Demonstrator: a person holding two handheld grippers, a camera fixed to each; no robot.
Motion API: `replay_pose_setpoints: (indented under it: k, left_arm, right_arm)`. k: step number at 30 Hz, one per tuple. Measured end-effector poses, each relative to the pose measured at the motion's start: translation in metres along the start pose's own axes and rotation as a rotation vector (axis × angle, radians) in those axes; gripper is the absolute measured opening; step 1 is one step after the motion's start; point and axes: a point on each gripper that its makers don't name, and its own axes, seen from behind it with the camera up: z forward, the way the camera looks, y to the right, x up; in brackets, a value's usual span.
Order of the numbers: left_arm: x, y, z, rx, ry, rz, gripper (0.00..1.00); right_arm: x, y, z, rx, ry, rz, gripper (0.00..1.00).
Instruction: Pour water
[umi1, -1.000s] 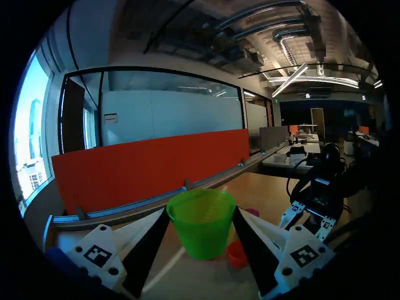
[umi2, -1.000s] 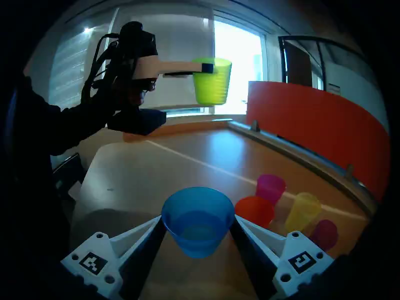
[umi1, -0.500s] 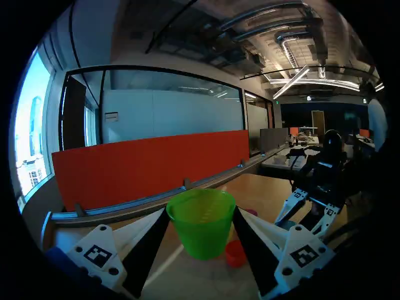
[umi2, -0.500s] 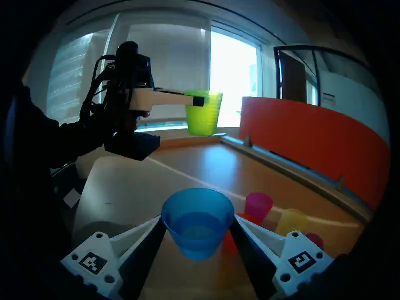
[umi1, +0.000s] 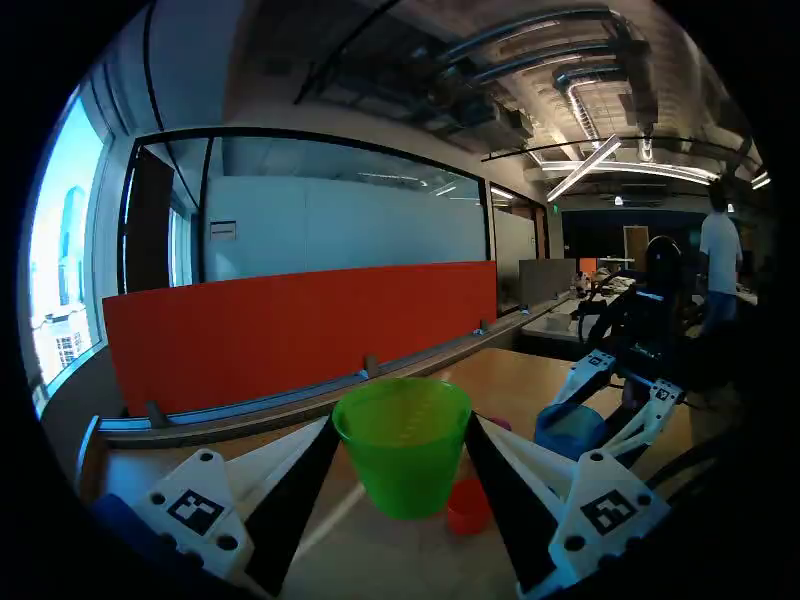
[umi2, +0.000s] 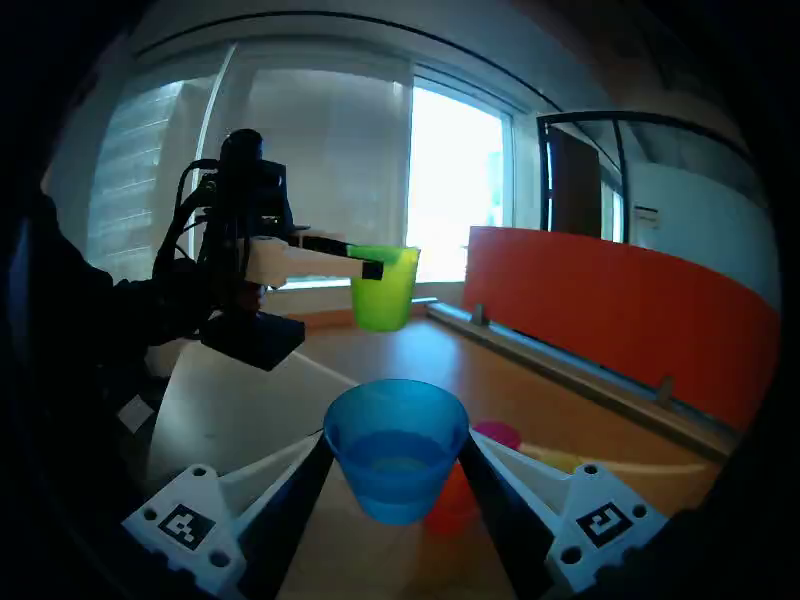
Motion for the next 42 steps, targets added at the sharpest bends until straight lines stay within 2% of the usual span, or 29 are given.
replay_pose_setpoints:
  k: [24,42]
  left_arm:
    - [-0.014,0.007,0.000,-0.014,-0.007,-0.022,0.88]
    - [-0.016,0.009,0.002,-0.021,-0.011,-0.018,0.88]
  right_arm:
    - [0.042,0.019,-0.004,-0.037,0.078,-0.012,0.90]
    - [0.064,0.023,-0.008,-0.036,0.140,-0.013,0.90]
